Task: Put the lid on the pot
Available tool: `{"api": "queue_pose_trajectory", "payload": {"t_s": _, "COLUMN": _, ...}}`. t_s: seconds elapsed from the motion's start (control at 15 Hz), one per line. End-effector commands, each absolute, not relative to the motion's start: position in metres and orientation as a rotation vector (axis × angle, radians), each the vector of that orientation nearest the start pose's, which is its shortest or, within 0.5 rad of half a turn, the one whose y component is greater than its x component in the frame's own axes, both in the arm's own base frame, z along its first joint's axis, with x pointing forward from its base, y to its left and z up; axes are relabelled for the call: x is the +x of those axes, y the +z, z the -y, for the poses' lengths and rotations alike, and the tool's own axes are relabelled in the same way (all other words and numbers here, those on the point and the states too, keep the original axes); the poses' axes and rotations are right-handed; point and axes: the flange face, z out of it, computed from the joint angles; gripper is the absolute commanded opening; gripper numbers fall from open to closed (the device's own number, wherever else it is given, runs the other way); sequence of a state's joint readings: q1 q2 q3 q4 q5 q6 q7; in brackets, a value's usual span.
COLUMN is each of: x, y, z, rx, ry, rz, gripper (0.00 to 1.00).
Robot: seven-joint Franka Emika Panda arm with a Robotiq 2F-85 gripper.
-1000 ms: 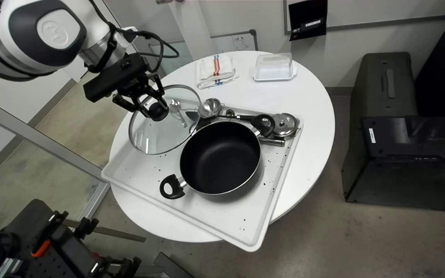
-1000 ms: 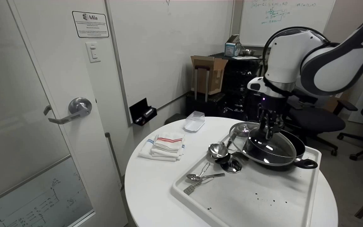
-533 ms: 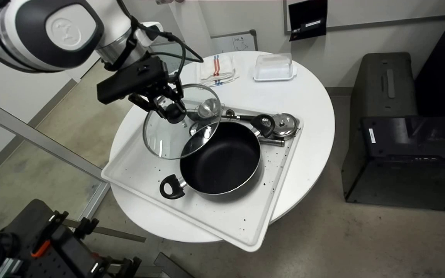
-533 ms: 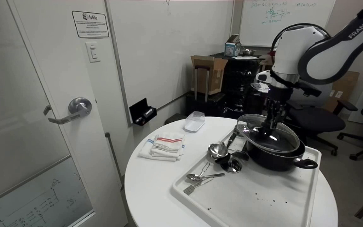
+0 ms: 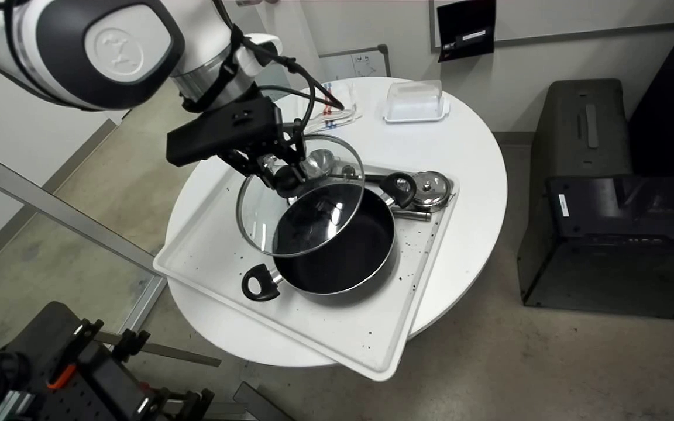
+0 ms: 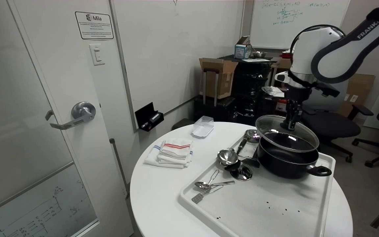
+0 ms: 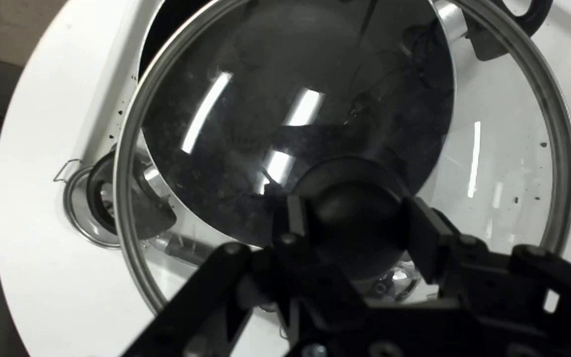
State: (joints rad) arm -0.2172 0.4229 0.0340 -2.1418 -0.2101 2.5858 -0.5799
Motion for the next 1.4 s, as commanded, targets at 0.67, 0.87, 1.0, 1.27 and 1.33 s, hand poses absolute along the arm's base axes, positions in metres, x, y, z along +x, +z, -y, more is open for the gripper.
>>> {"api": "queue_pose_trajectory", "payload": {"t_s": 0.67, "x": 0.569, "y": 0.177, "z": 0.141, "rx": -3.143, "ry": 0.095, "rz": 0.813, "gripper": 0.25}}
{"api": "queue_pose_trajectory", "payload": {"t_s": 0.87, "x": 0.572, "y": 0.169, "z": 0.144, "rx": -3.143, "ry": 0.095, "rz": 0.799, "gripper": 0.25}}
{"api": "queue_pose_trajectory", "payload": {"t_s": 1.0, "x": 0.574, "y": 0.164, "z": 0.146, "rx": -3.141, "ry": 0.095, "rz": 0.792, "gripper": 0.25}}
{"api": "queue_pose_trajectory", "payload": {"t_s": 1.27, "x": 0.577, "y": 0.159, "z": 0.152, "rx": -3.142, "ry": 0.095, "rz": 0.777, "gripper": 0.25}}
{"api": "queue_pose_trajectory", "payload": {"t_s": 1.33, "x": 0.577, "y": 0.158, "z": 0.154, "rx": -3.143, "ry": 0.098, "rz": 0.774, "gripper": 0.25}}
